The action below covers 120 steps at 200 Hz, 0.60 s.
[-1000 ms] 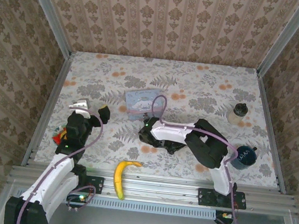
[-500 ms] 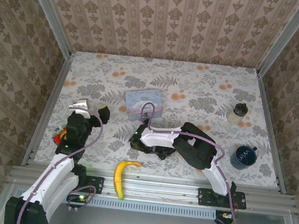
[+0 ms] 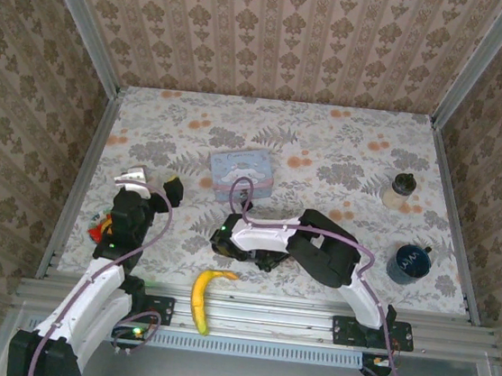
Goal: Unlock the padlock with the key
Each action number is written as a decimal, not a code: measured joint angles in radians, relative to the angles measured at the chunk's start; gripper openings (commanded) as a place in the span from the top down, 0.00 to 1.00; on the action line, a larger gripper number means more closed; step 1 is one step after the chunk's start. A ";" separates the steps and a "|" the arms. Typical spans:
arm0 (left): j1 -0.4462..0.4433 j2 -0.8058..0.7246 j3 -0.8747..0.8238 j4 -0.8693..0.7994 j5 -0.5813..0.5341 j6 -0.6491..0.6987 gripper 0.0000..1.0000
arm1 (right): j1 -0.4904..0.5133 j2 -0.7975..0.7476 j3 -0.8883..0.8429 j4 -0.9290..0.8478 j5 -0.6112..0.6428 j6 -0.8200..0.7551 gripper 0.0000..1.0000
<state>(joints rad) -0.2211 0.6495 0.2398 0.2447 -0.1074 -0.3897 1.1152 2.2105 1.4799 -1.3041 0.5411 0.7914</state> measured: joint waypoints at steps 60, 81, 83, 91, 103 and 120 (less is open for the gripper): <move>0.001 0.000 0.000 0.000 -0.003 0.000 0.00 | 0.015 -0.026 0.041 0.017 -0.038 -0.016 0.65; 0.001 0.000 0.001 -0.011 -0.001 0.000 0.00 | 0.018 -0.086 0.043 0.034 -0.045 -0.023 0.65; 0.001 0.000 0.002 -0.013 -0.001 0.000 0.00 | 0.018 -0.094 0.043 0.035 -0.046 -0.023 0.65; 0.001 0.001 0.004 -0.021 0.003 0.000 0.00 | 0.017 -0.127 0.043 0.039 -0.047 -0.022 0.65; 0.001 0.003 0.013 -0.035 0.010 0.000 0.00 | 0.012 -0.179 0.041 0.049 -0.049 -0.017 0.64; 0.001 0.010 0.027 -0.037 0.032 0.000 0.00 | -0.006 -0.262 0.002 0.077 -0.053 0.010 0.64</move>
<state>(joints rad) -0.2203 0.6594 0.2672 0.2081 -0.0757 -0.3897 1.1095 1.9480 1.4818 -1.2274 0.4885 0.8009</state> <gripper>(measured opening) 0.999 0.360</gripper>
